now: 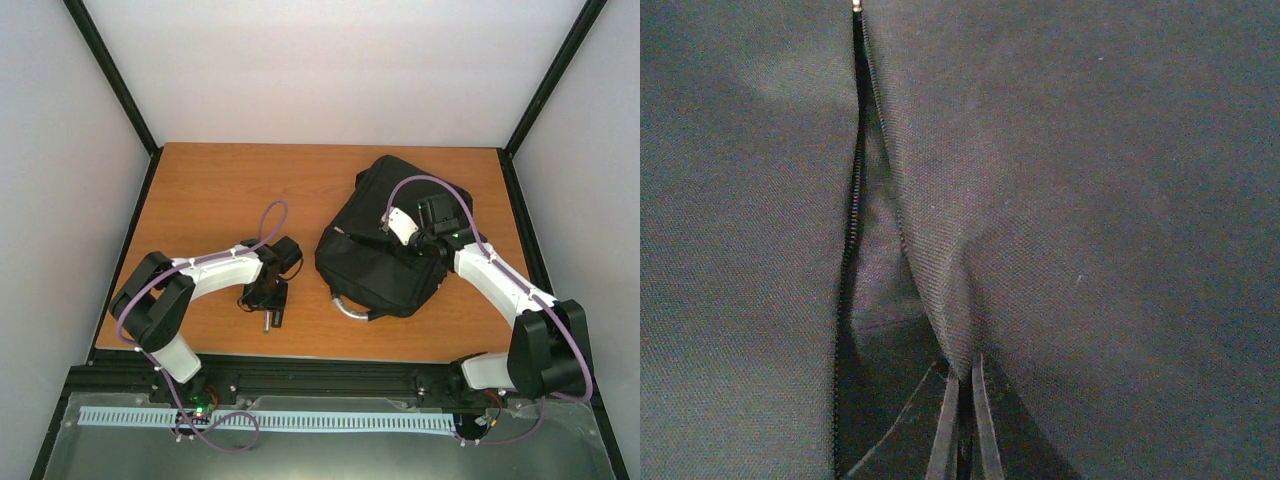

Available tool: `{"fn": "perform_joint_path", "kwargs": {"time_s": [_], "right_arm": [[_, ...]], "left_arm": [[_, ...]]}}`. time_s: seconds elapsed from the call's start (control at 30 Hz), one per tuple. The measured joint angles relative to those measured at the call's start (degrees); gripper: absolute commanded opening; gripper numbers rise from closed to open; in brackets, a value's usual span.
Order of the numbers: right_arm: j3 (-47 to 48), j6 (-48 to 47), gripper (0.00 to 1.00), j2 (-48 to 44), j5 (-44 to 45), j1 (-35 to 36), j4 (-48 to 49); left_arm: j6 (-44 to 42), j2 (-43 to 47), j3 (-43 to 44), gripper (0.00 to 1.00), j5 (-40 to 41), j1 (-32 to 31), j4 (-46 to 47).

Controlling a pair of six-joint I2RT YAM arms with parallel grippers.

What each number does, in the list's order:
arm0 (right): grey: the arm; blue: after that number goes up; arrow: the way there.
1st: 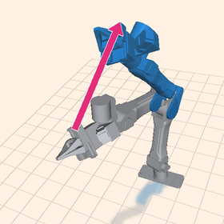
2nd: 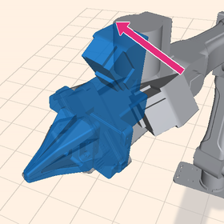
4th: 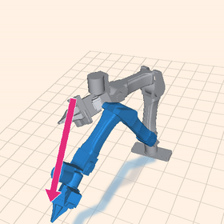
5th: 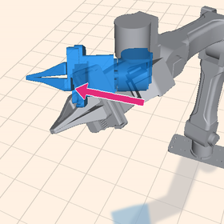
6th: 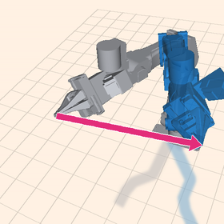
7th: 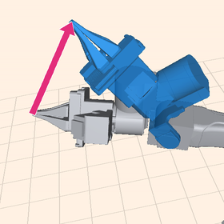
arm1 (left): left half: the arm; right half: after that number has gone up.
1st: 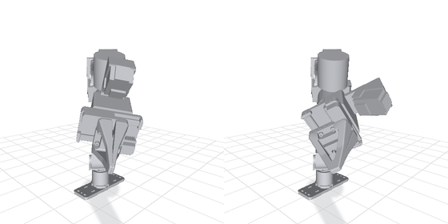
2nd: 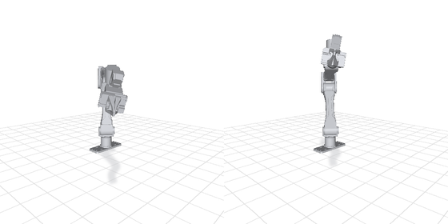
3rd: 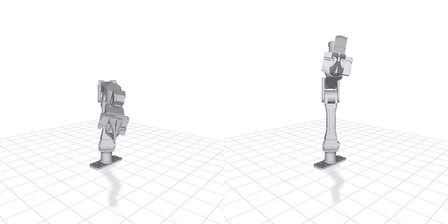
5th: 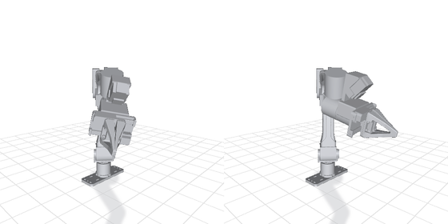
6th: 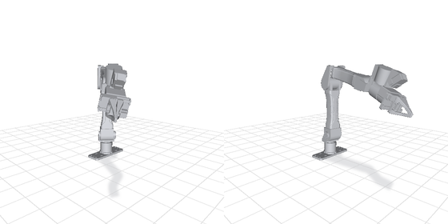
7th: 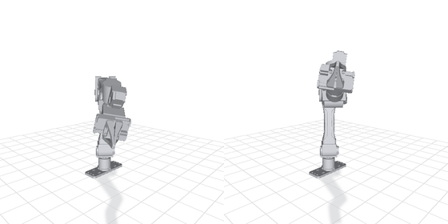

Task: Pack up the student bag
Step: Pick up the stationery from the center of the board, then place the stationery in the student bag.

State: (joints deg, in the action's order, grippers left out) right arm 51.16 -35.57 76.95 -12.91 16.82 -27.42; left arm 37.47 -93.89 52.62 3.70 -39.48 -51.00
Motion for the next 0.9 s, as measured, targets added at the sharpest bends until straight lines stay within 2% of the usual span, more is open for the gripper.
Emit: {"fn": "perform_joint_path", "kwargs": {"time_s": [0.23,0.57,0.77,0.9], "right_arm": [[0.0,0.0,0.03,0.04,-0.02,-0.02,-0.02],[0.0,-0.02,0.03,0.07,-0.02,-0.04,-0.02],[0.0,-0.07,0.03,0.24,-0.17,-0.09,0.0],[0.0,-0.07,0.03,0.44,-0.22,-0.09,-0.02]], "left_arm": [[-0.22,-1.25,1.27,0.02,-0.35,0.0,0.24],[-2.12,-3.5,10.45,0.01,2.78,0.0,-1.95],[-6.19,0.7,14.53,0.01,-6.29,-1.68,1.42],[-8.94,-0.44,19.34,0.01,-13.03,-3.76,4.35]]}}
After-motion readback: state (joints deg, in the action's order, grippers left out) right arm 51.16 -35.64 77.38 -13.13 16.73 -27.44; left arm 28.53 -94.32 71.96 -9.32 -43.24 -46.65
